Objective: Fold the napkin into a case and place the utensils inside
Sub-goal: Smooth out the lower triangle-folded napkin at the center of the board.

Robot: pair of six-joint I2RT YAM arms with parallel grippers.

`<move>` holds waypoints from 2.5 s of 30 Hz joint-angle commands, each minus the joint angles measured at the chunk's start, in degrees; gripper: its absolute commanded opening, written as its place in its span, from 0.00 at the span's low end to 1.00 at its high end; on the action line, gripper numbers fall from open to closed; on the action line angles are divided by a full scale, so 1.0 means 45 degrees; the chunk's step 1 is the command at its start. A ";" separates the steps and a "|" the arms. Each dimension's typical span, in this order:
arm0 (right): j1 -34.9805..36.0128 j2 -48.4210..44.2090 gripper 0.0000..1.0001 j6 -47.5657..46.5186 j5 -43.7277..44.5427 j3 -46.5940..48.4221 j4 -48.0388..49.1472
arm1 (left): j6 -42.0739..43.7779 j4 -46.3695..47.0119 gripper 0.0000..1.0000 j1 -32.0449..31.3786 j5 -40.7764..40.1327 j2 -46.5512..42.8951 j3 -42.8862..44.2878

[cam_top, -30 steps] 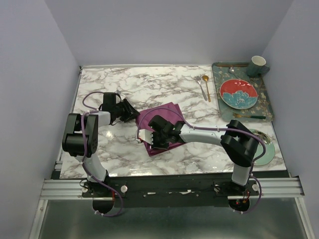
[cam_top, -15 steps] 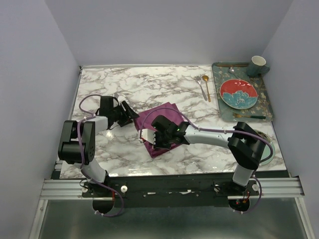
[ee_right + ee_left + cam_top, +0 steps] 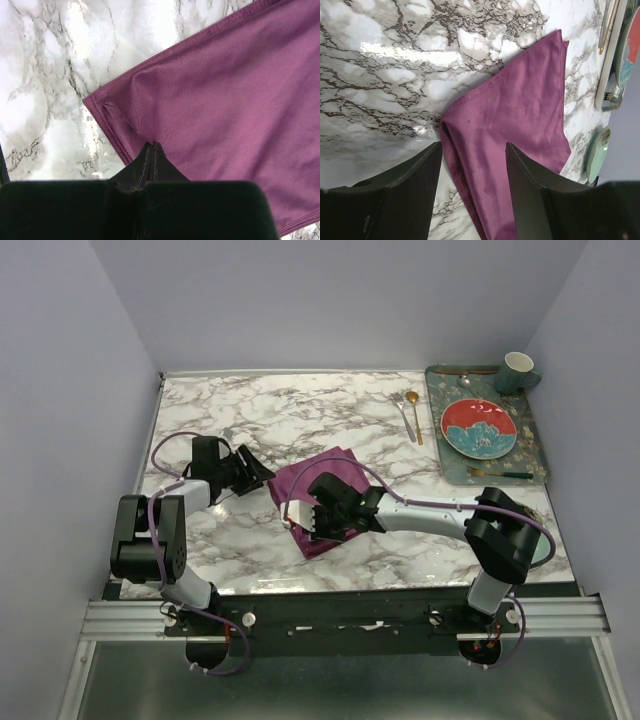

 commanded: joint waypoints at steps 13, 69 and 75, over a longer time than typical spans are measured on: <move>0.0102 0.0466 0.01 -0.0133 -0.0202 -0.0573 0.0482 | -0.0962 0.1730 0.56 -0.0535 0.0215 0.1538 0.0024; -0.7572 -0.2583 0.45 0.5119 -0.2212 -0.1375 -0.3424 | 1.6283 -0.5674 0.48 -0.7029 0.0667 -0.5336 -0.0499; -0.8569 -0.0749 0.45 0.6194 -0.2974 -0.0380 -0.3502 | 1.6264 -0.5067 0.54 -0.8854 -0.0936 -0.4673 -0.0854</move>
